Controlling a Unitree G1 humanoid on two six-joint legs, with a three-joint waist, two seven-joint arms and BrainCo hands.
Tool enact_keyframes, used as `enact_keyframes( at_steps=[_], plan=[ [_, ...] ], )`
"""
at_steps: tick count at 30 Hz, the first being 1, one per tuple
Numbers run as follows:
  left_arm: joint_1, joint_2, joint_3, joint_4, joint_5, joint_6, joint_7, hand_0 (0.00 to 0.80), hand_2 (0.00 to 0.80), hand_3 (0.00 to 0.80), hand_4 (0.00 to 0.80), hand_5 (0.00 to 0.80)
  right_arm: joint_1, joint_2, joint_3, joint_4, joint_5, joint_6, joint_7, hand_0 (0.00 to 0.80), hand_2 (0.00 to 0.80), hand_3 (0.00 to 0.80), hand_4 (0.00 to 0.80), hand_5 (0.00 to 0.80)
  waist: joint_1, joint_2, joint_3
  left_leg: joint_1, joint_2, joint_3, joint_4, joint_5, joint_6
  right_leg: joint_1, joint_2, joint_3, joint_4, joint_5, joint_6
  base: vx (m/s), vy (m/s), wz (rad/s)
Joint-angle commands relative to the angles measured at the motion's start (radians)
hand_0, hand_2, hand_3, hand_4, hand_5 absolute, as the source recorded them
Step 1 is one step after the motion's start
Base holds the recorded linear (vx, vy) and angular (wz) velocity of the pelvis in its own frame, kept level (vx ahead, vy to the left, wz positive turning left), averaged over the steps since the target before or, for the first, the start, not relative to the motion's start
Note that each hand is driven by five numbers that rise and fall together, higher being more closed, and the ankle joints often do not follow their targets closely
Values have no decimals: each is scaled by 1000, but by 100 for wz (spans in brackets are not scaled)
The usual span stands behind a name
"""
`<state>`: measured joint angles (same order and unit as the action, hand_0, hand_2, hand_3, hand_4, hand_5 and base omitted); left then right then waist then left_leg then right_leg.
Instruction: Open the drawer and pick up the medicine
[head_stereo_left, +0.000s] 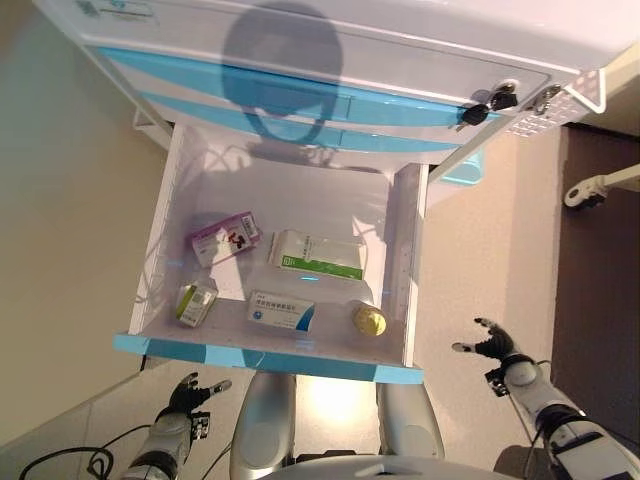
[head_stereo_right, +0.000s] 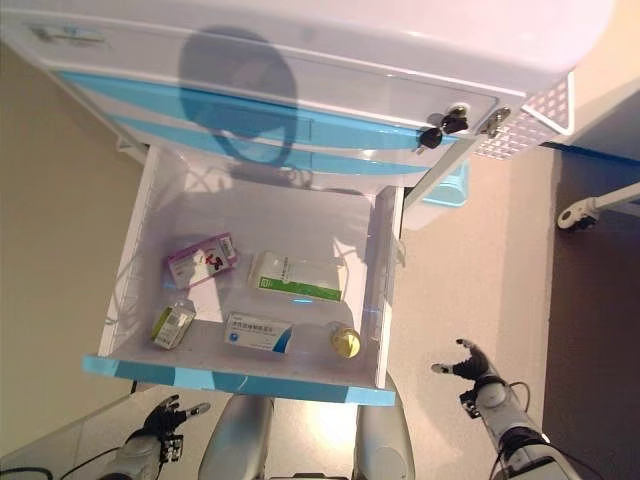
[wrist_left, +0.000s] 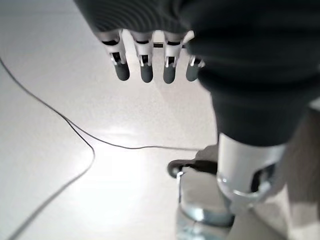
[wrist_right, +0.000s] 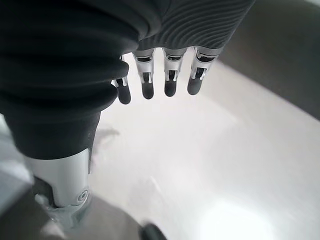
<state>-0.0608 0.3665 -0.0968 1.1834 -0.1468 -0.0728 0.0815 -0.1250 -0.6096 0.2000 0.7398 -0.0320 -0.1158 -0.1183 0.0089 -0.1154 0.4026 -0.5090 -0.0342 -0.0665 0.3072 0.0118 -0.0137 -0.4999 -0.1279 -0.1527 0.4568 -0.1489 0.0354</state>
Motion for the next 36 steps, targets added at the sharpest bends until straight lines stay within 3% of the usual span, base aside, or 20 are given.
enact_keyframes(
  at_steps=[1, 2, 3, 4, 6, 7, 8, 9, 10, 13, 16, 18, 22, 24, 25, 26, 27, 28, 32, 36],
  plan=[
    [60, 1, 3, 31, 96, 9, 5, 0, 0, 0, 0, 0, 78, -126, -63, -86, 7, -45, 24, 0, 0, 0, 0, 0, -15, -20, -36, 38, -36, 26, -35, -7, 36, 21, -23, 12, -135, 192, 82, 21, 17, -25],
    [64, 0, 5, 35, 108, 6, 2, 0, 0, 0, 0, 0, 103, -148, -83, -152, 22, -54, 42, 0, 0, 0, 0, 0, -21, -25, -36, 48, -35, 30, -43, -7, 34, 29, -20, 14, -145, 195, 83, 3, 30, -15],
    [68, 4, 27, 51, 107, 11, -8, 0, 0, 0, 0, 0, 168, -196, -134, -343, 98, -79, 107, 0, 0, 0, 0, 0, -34, -37, -39, 66, -28, 42, -55, -7, 31, 39, -11, 25, -166, 206, 86, -5, 23, -4],
    [68, 4, 26, 51, 107, 11, -8, 0, 0, 0, 0, 0, 169, -196, -136, -344, 98, -78, 107, 0, 0, 0, 0, 0, -34, -36, -42, 64, -28, 42, -57, -4, 32, 38, -12, 24, -168, 209, 86, 0, 18, -20],
    [70, 15, 73, 84, 90, 16, -24, 0, 0, 0, 0, 0, 246, -222, -180, -580, 385, -118, 264, 0, 0, 0, 0, 0, -44, -56, -53, 92, -16, 61, -72, -7, 27, 57, -1, 41, -198, 220, 92, 9, -6, -40],
    [69, 15, 73, 84, 90, 16, -24, 0, 0, 0, 0, 0, 247, -222, -182, -581, 386, -118, 264, 0, 0, 0, 0, 0, -44, -56, -55, 91, -16, 61, -75, -4, 27, 56, -2, 40, -200, 222, 92, 17, -12, -34],
    [68, 23, 102, 112, 92, 24, -42, 0, 0, 0, 0, 0, 298, -238, -204, -743, 632, -118, 385, 0, 0, 0, 0, 0, -44, -71, -66, 110, -12, 75, -93, -3, 26, 71, 7, 54, -223, 230, 97, 13, -8, -32],
    [72, 28, 115, 123, 98, 29, -51, 0, 0, 0, 0, 0, 309, -260, -209, -817, 728, -99, 436, 0, 0, 0, 0, 0, -43, -75, -72, 117, -11, 79, -103, -1, 26, 73, 9, 57, -228, 234, 98, 13, -8, -36],
    [71, 28, 114, 123, 98, 29, -51, 0, 0, 0, 0, 0, 310, -260, -209, -818, 728, -99, 436, 0, 0, 0, 0, 0, -44, -75, -75, 115, -12, 78, -105, 2, 26, 71, 8, 57, -230, 236, 98, 11, -3, -41],
    [90, 30, 131, 149, 135, 39, -87, 0, 0, 0, 0, 0, 316, -415, -222, -1099, 943, -49, 560, 0, 0, 0, 0, 0, -29, -76, -87, 137, -15, 78, -123, 7, 22, 94, 7, 58, -246, 239, 98, 20, -5, -24],
    [101, 29, 130, 149, 143, 40, -97, 0, 0, 0, 0, 0, 273, -487, -204, -1163, 997, -38, 571, 0, 0, 0, 0, 0, -19, -71, -91, 134, -21, 72, -127, 13, 20, 97, 2, 48, -254, 242, 97, -10, 5, 2],
    [113, 33, 122, 149, 145, 41, -100, 0, 0, 0, 0, 0, 133, -580, -103, -1225, 1037, -31, 577, 0, 0, 0, 0, 0, 5, -64, -87, 128, -27, 59, -127, 18, 18, 102, -4, 37, -258, 244, 94, -19, -15, 11],
    [121, 36, 120, 149, 137, 39, -91, 0, 0, 0, 0, 0, -37, -569, 35, -1231, 1040, -51, 544, 0, 0, 0, 0, 0, 28, -55, -82, 118, -32, 40, -135, 32, 17, 101, -12, 19, -260, 244, 91, -25, -30, 20],
    [122, 33, 117, 147, 129, 34, -85, 0, 0, 0, 0, 0, -107, -513, 91, -1225, 1010, -70, 518, 0, 0, 0, 0, 0, 42, -48, -74, 113, -35, 30, -137, 37, 18, 98, -19, 9, -252, 240, 88, -21, -48, 33],
    [114, 31, 115, 138, 108, 33, -68, 0, 0, 0, 0, 0, -174, -412, 151, -1184, 967, -75, 474, 0, 0, 0, 0, 0, 63, -38, -56, 103, -41, 13, -132, 42, 17, 97, -27, -9, -238, 230, 83, -29, -46, 41],
    [114, 31, 116, 138, 108, 33, -68, 0, 0, 0, 0, 0, -176, -412, 152, -1183, 967, -75, 474, 0, 0, 0, 0, 0, 61, -38, -58, 101, -41, 12, -134, 45, 17, 95, -27, -10, -241, 233, 83, -38, -90, 51],
    [110, 30, 112, 129, 85, 28, -45, 0, 0, 0, 0, 0, -218, -330, 193, -1157, 900, -91, 438, 0, 0, 0, 0, 0, 83, -26, -43, 95, -45, -5, -131, 49, 16, 97, -35, -28, -228, 224, 80, -16, -40, 38],
    [110, 30, 113, 129, 85, 28, -45, 0, 0, 0, 0, 0, -219, -330, 194, -1156, 900, -91, 438, 0, 0, 0, 0, 0, 81, -26, -45, 92, -46, -7, -133, 53, 16, 95, -35, -30, -230, 226, 80, -10, -102, 51],
    [96, 22, 86, 111, 65, 18, -11, 0, 0, 0, 0, 0, -330, -200, 275, -1050, 591, -112, 317, 0, 0, 0, 0, 0, 139, 6, -21, 66, -62, -68, -125, 67, 6, 103, -63, -99, -197, 193, 76, 21, -85, 38],
    [78, 18, 65, 102, 66, 18, 6, 0, 0, 0, 0, 0, -392, -134, 311, -969, 411, -113, 250, 0, 0, 0, 0, 0, 162, 27, -13, 52, -75, -108, -126, 76, 1, 111, -75, -138, -183, 175, 73, 33, -86, 61]
  ],
)
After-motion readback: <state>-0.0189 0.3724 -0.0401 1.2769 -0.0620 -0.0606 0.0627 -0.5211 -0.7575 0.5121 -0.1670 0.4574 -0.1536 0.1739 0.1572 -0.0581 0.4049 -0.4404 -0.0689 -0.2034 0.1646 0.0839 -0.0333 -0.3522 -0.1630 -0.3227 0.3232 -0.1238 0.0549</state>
